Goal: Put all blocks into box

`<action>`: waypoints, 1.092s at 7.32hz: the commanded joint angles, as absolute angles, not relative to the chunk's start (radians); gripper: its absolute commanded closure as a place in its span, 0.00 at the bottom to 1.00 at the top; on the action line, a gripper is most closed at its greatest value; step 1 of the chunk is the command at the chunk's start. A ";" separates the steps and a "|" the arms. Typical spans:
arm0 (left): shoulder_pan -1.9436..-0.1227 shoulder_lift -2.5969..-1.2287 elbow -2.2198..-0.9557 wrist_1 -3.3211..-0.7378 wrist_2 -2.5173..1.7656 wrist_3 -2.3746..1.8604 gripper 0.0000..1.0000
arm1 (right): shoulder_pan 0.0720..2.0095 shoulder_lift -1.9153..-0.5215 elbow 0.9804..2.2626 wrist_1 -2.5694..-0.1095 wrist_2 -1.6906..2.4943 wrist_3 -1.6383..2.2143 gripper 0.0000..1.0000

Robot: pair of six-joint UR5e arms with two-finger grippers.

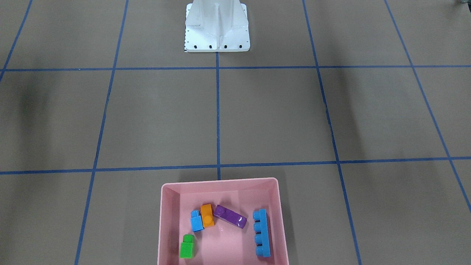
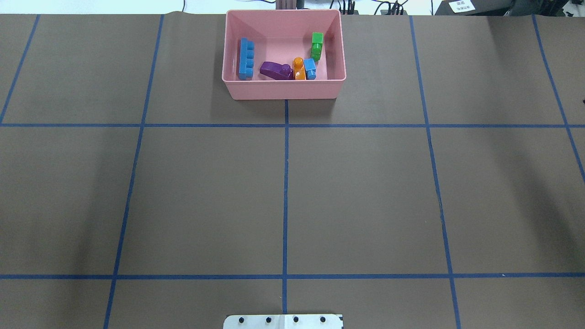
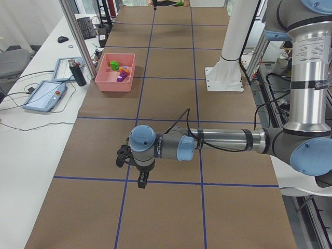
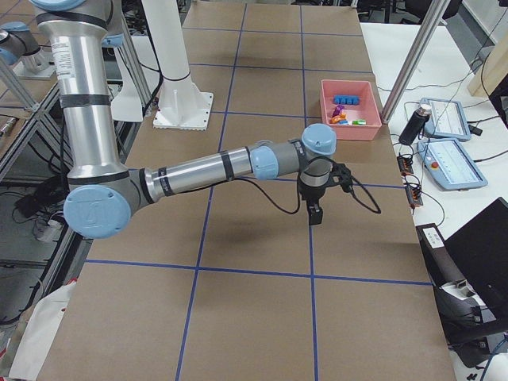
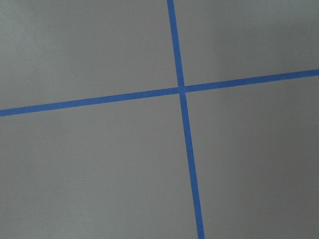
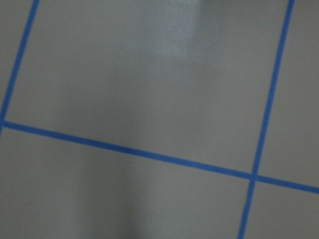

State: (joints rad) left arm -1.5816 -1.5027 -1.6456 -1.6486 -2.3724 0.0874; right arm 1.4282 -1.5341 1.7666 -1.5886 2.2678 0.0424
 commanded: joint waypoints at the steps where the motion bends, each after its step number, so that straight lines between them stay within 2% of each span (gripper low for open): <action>1: -1.582 -1.508 -1.649 -1.649 -2.372 0.081 0.00 | 1.547 -1.775 1.844 -1.580 2.270 -0.068 0.00; 2: -1.582 -1.503 -1.649 -1.646 -2.385 0.083 0.00 | 1.561 -1.854 1.888 -1.571 2.261 -0.075 0.00; 8: -1.582 -1.522 -1.672 -1.658 -2.413 0.092 0.00 | 1.560 -1.861 1.885 -1.555 2.266 -0.060 0.00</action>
